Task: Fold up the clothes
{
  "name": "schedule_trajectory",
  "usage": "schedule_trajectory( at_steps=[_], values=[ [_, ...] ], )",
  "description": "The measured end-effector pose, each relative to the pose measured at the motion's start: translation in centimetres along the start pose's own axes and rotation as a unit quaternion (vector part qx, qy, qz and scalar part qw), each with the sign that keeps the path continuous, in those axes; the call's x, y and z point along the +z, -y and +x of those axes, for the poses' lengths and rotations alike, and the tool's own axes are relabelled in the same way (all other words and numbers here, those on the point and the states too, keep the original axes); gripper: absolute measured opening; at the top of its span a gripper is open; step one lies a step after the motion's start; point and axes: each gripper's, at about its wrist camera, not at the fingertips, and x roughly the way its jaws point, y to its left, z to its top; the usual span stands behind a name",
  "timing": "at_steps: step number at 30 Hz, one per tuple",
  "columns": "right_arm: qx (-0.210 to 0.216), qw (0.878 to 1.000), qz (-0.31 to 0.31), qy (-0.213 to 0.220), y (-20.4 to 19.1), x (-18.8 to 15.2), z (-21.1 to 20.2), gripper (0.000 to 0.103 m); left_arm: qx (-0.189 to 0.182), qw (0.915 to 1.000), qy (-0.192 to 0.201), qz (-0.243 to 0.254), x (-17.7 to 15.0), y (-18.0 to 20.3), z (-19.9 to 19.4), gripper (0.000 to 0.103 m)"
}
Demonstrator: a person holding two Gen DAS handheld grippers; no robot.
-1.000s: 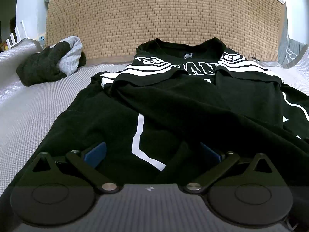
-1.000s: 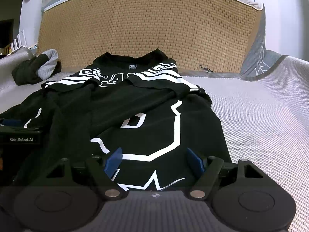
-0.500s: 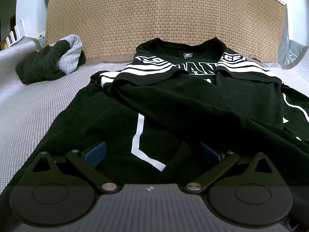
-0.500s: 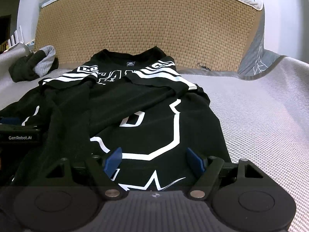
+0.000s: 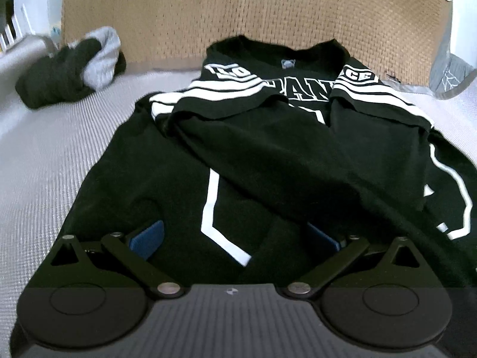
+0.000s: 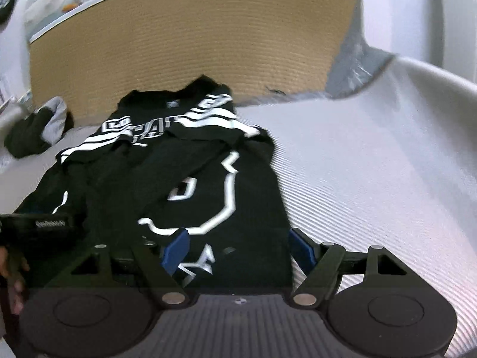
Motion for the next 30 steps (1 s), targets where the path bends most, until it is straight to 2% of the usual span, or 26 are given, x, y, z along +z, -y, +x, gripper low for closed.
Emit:
schedule_trajectory(
  at_steps=[4, 8, 11, 15, 21, 23, 27, 30],
  values=[
    [0.025, 0.996, 0.086, -0.019, 3.6, -0.9, -1.1, 0.076, -0.032, 0.9992, 0.002, -0.024, 1.7, 0.5, -1.9, 0.103],
    [0.039, 0.989, 0.128, -0.070, 5.4, -1.6, -1.7, 0.076, -0.066, 0.9973, 0.026, 0.019, 2.7, 3.0, -4.9, 0.103],
    [0.057, 0.988, 0.118, -0.084, 5.2, -2.3, -2.0, 0.075, -0.089, 0.9944, 0.040, 0.040, 2.6, 4.5, -6.9, 0.103],
    [0.047, 0.991, 0.089, -0.093, 4.5, -3.2, -2.0, 0.073, -0.108, 0.9909, 0.042, 0.068, 2.1, 6.3, -8.7, 0.103],
    [0.044, 0.992, 0.067, -0.099, 3.9, -3.5, -2.1, 0.072, -0.123, 0.9884, 0.002, 0.088, 0.9, 7.2, -8.9, 0.103],
    [0.046, 0.992, 0.065, -0.102, 3.9, -3.7, -2.2, 0.066, -0.120, 0.9882, -0.010, 0.094, 0.5, 7.1, -8.7, 0.103],
    [0.046, 0.992, 0.051, -0.104, 3.5, -3.9, -2.2, 0.064, -0.120, 0.9882, -0.019, 0.093, 0.0, 6.8, -8.8, 0.103],
    [0.045, 0.993, 0.042, -0.105, 3.2, -4.0, -2.2, 0.058, -0.118, 0.9888, -0.023, 0.089, -0.2, 6.5, -8.7, 0.103]
  ],
)
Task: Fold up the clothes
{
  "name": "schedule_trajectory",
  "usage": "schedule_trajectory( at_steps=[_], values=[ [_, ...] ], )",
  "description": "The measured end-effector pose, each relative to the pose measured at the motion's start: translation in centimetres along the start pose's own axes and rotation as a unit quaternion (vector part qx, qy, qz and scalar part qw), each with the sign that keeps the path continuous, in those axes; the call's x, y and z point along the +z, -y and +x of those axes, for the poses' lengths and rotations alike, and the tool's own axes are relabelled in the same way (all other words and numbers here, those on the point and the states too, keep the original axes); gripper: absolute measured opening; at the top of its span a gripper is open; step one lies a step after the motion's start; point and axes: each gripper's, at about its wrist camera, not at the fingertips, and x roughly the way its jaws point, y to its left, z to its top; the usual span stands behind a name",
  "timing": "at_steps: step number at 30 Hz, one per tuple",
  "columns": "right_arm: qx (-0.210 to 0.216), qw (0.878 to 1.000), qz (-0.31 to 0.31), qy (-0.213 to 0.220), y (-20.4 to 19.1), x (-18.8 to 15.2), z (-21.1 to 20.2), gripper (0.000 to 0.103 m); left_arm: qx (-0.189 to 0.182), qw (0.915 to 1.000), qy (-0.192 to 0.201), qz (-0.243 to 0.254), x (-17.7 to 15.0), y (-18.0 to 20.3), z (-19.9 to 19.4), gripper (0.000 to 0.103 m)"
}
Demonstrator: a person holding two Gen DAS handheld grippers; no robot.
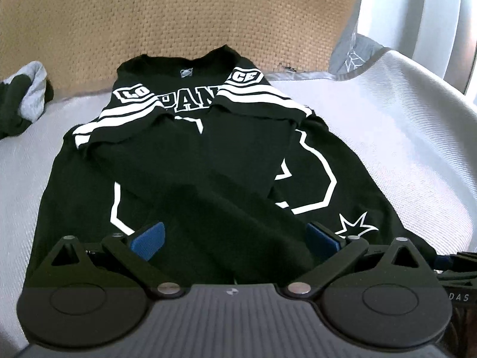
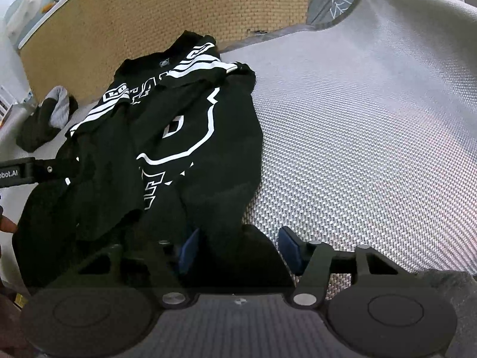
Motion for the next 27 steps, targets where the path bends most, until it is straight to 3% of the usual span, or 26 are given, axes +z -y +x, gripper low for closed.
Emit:
schedule_trajectory(
  at_steps=[3, 6, 8, 10, 15, 21, 24, 27],
  values=[
    [0.002, 1.000, -0.003, 0.000, 0.0, -0.1, 0.0, 0.050, -0.002, 1.0000, -0.003, 0.001, 0.0, -0.1, -0.1, 0.103],
    [0.017, 1.000, 0.007, 0.003, 0.4, -0.2, -0.2, 0.033, -0.011, 0.9999, -0.002, 0.005, 0.3, 0.0, -0.9, 0.103],
    [0.027, 1.000, 0.013, 0.005, 0.7, -0.2, -0.3, 0.016, -0.016, 0.9998, 0.002, 0.014, 0.7, 0.0, -1.6, 0.103],
    [0.034, 0.999, 0.013, 0.010, 0.7, -0.2, -0.7, 0.010, -0.021, 0.9995, 0.005, 0.023, 1.1, -0.2, -2.4, 0.103],
    [0.059, 0.998, 0.002, 0.028, -0.5, 0.5, -2.2, 0.006, -0.034, 0.9991, 0.003, 0.026, 2.0, -1.5, -3.9, 0.103],
    [0.136, 0.990, -0.015, 0.045, -3.8, 2.2, -3.6, 0.006, -0.056, 0.9983, -0.020, -0.002, 2.6, -3.8, -4.1, 0.103],
    [0.162, 0.984, -0.051, 0.048, -6.8, 2.8, -3.6, 0.006, -0.135, 0.9871, -0.066, -0.055, 2.8, -5.3, -3.0, 0.103],
    [0.172, 0.980, -0.087, 0.043, -9.6, 3.0, -3.0, 0.006, -0.179, 0.9745, -0.088, -0.103, 3.0, -6.0, -1.8, 0.103]
  ],
)
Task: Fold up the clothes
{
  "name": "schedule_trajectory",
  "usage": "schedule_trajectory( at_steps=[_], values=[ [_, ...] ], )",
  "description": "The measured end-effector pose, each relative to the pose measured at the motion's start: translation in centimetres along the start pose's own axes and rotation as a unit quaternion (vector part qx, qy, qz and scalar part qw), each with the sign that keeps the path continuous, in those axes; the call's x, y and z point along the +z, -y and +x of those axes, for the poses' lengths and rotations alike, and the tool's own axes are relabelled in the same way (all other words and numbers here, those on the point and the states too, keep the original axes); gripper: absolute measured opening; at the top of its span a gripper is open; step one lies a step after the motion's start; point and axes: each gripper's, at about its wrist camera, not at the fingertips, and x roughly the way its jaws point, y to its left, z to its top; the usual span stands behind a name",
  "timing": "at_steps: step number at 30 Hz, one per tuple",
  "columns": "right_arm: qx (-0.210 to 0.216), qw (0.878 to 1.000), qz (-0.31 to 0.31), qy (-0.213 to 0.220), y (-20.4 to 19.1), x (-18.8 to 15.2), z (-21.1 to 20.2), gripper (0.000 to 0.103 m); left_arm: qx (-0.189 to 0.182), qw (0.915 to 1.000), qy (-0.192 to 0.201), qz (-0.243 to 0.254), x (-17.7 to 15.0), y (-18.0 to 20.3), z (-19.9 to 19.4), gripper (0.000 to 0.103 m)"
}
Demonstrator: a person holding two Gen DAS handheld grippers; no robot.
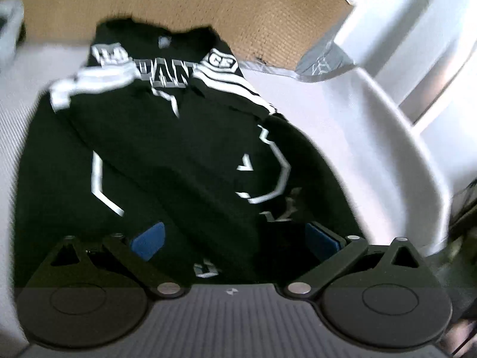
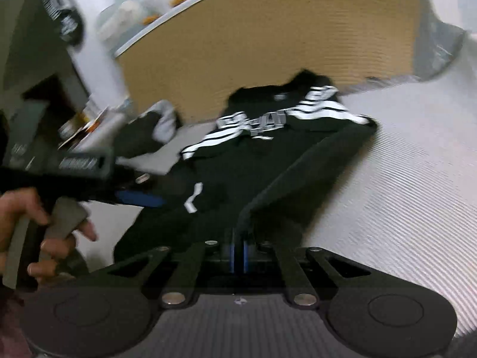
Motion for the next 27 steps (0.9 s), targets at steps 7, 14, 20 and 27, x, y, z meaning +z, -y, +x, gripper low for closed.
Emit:
schedule_trajectory(
  at_steps=[7, 14, 20, 27],
  values=[
    [0.005, 0.998, -0.053, -0.020, -3.1, -0.9, 3.1, 0.006, 0.001, 0.9979, -0.065, 0.006, 0.4, 0.2, 3.3, 0.103],
    [0.002, 0.998, -0.060, -0.029, -4.2, -1.6, 3.3, 0.006, 0.010, 0.9927, -0.114, 0.038, 0.6, -0.7, 5.7, 0.073],
    [0.007, 0.996, -0.079, -0.043, -6.0, -1.6, 4.8, 0.006, 0.005, 0.9887, -0.112, 0.100, 0.3, 0.0, 3.9, 0.031],
    [0.034, 0.991, -0.122, -0.037, -9.3, -0.7, 6.0, 0.007, 0.021, 0.9870, -0.086, 0.134, 0.9, -0.4, 0.4, 0.014]
  ],
)
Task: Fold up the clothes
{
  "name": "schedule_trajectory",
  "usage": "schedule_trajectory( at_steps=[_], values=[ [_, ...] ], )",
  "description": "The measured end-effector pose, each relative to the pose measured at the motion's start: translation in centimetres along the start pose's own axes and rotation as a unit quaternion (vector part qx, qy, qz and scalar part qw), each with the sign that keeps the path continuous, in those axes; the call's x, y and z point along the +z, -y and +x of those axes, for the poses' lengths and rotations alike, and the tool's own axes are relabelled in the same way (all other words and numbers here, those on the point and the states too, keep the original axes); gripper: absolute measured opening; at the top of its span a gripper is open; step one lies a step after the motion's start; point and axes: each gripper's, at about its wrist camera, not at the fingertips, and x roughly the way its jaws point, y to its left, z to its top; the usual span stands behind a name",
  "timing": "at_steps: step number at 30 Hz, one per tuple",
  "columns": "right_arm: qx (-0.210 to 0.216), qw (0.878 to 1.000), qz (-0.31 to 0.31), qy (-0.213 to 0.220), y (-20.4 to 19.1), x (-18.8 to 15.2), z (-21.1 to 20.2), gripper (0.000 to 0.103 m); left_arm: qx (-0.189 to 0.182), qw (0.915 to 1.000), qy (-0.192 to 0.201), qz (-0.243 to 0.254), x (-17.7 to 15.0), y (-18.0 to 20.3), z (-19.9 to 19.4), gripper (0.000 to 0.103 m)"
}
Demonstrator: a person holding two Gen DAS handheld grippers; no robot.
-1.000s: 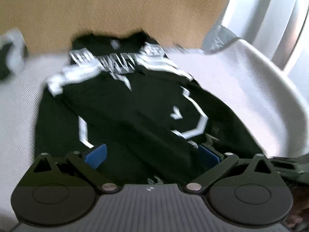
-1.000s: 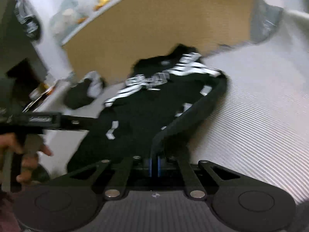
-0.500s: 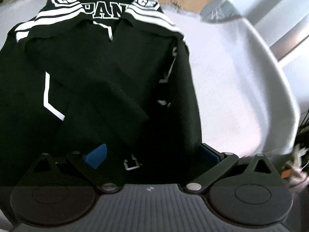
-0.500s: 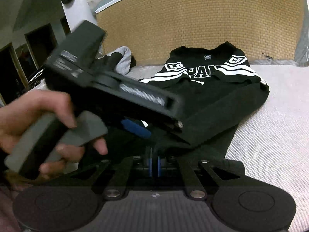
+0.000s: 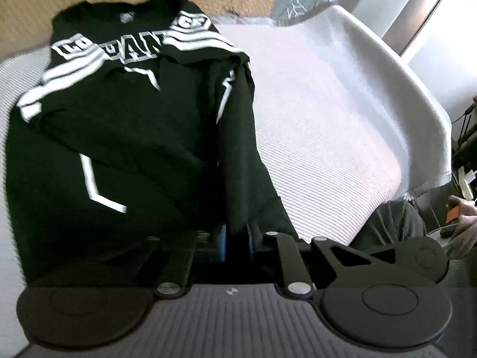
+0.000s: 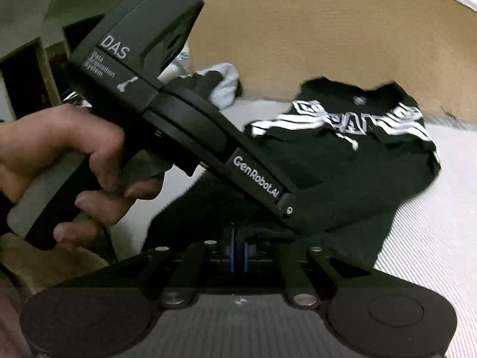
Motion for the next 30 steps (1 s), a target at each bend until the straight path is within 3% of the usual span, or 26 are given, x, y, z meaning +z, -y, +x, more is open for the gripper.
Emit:
schedule_trajectory(
  at_steps=[6, 10, 13, 16, 23, 30],
  values=[
    [0.069, 0.997, 0.023, 0.000, -0.5, 1.6, 2.0, 0.008, 0.040, 0.9991, 0.008, 0.010, 0.4, -1.8, -1.8, 0.011],
    [0.082, 0.996, 0.028, -0.023, -1.2, 1.6, 4.2, 0.009, 0.078, 0.9968, 0.000, 0.019, 0.0, -3.4, -2.2, 0.010],
    [0.074, 0.996, 0.045, -0.011, -1.0, 0.5, 4.7, 0.009, 0.079, 0.9967, -0.020, 0.003, -0.2, -5.1, -0.5, 0.010],
    [0.081, 0.994, 0.069, -0.017, 0.0, 0.0, 4.4, 0.010, 0.103, 0.9931, -0.055, 0.007, 0.1, -6.1, 2.0, 0.011],
    [0.066, 0.995, 0.070, -0.005, 1.6, -1.3, 1.1, 0.025, 0.124, 0.9876, -0.086, 0.043, 0.0, -6.9, 4.3, 0.015],
    [0.037, 0.996, 0.064, -0.050, 3.0, -2.5, 3.7, 0.026, 0.107, 0.9870, -0.117, 0.026, 0.3, -8.6, 5.3, 0.017]
  ],
)
